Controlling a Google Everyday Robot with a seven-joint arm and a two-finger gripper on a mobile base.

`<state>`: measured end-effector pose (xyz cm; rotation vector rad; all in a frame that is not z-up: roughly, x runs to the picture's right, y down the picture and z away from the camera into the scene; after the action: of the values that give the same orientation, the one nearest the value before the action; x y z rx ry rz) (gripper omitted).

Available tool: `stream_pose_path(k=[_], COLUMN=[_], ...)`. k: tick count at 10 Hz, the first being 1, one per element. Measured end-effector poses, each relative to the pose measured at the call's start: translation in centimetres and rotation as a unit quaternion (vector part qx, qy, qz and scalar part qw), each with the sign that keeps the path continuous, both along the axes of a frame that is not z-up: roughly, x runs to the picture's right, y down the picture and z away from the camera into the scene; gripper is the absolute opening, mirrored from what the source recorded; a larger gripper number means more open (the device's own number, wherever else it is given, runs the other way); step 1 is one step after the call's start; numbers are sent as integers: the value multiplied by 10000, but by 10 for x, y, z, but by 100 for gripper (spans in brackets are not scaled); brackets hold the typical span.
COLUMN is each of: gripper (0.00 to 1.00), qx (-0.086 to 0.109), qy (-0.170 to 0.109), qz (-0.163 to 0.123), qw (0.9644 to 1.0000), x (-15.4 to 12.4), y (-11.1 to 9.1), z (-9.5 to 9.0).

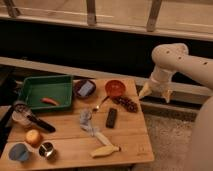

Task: Place towel in table surface

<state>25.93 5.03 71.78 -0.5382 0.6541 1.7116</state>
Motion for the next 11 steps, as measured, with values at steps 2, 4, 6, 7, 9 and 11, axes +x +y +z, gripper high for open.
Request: stream_pose_path(k=[2,4,6,7,9,11], gripper=[80,80,80,80,80,80], qx=[0,0,0,0,34,207], qy=[1,1,1,1,-5,-223], qz=[1,1,1,2,-141,-546], qw=[10000,10000,10000,10000,9999,9980], x=[0,0,0,0,-1,-22], y=[0,0,0,0,1,-4], z=[0,0,0,0,-2,-5])
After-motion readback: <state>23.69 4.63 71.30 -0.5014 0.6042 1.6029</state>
